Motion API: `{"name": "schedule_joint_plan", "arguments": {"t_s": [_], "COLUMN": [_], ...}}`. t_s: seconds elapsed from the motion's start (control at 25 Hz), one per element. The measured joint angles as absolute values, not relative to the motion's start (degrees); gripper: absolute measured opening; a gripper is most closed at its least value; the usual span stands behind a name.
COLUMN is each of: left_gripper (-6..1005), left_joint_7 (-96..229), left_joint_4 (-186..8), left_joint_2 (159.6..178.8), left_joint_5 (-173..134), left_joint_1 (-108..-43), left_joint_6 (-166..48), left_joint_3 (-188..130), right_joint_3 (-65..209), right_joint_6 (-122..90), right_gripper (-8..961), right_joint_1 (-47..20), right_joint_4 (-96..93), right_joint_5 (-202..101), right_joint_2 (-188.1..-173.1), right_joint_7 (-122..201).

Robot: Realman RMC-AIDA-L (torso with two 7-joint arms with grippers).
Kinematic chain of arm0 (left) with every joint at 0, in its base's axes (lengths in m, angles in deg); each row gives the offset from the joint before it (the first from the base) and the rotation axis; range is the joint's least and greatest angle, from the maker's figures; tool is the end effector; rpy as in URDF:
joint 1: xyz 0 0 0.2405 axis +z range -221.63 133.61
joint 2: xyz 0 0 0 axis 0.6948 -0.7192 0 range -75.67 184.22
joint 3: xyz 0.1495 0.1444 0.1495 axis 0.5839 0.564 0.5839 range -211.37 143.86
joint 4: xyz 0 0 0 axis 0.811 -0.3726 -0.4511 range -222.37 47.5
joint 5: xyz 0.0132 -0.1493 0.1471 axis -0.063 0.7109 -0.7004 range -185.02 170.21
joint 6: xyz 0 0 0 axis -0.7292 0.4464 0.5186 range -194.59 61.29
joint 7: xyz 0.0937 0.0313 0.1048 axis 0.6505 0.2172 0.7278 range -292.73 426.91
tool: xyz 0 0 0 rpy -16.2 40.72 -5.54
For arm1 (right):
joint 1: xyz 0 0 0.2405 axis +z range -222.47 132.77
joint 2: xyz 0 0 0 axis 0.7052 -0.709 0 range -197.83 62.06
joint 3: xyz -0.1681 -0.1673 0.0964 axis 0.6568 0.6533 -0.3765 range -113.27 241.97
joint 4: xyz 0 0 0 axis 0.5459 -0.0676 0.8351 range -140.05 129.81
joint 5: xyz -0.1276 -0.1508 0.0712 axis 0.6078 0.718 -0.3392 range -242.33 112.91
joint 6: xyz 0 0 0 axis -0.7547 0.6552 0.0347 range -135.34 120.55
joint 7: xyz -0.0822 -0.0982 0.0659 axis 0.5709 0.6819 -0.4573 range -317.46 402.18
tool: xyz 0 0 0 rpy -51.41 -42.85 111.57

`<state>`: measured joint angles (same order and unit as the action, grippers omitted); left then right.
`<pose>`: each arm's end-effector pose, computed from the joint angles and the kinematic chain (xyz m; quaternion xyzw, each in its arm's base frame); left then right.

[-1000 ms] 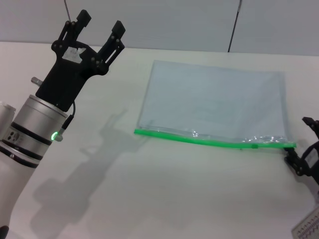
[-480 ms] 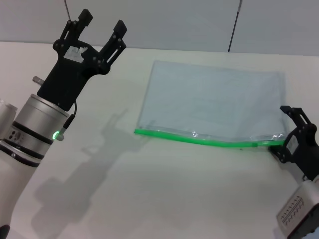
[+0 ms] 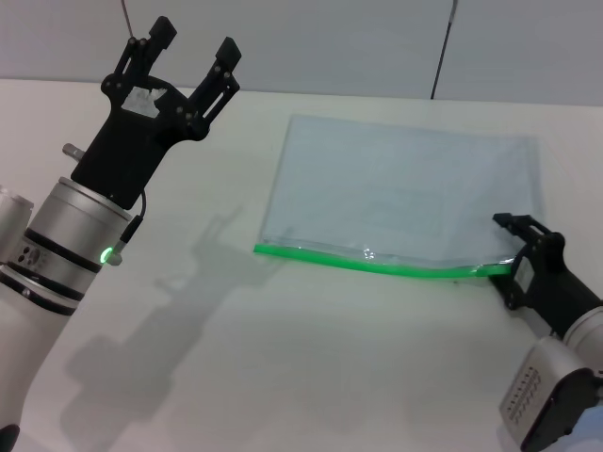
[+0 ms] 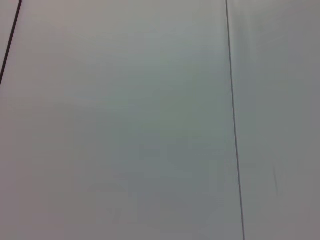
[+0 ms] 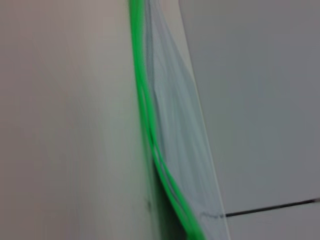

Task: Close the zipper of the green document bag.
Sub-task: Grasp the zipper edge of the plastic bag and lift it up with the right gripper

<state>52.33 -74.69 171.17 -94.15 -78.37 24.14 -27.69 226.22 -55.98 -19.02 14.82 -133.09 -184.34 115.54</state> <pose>-0.2410 0.3331 -0.0151 -0.7121 -0.1177 -0.4896 0.4893 0.3245 0.3119 -0.0878 -0.8080 -0.2721 -0.1516 0.5002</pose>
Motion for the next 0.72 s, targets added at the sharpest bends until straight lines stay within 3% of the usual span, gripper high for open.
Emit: {"name": "schedule_joint_plan", "arguments": {"t_s": [0.32, 0.44, 0.72], "left_gripper": [756, 754, 748], "left_joint_7": [52.3, 52.3, 52.3], "left_joint_4": [-74.7, -74.7, -74.7], "left_joint_2": [171.17, 171.17, 171.17], "left_joint_5": [-94.2, -94.2, -94.2], "left_joint_1": [-78.3, -78.2, -78.2], "left_joint_6": [24.2, 24.2, 24.2], "left_joint_3": [-27.7, -27.7, -27.5], "right_joint_3": [226.3, 225.8, 225.7], "right_joint_6": [-55.6, -56.6, -59.3], "right_gripper": [416, 202, 152], "right_joint_1": [-19.1, -19.5, -19.5], "right_joint_4": [16.8, 18.4, 19.7], "right_joint_5": [-133.0, -133.0, -133.1], "right_joint_2": [-184.43, -184.43, -184.44], "right_joint_7": [116.5, 118.3, 118.6]}}
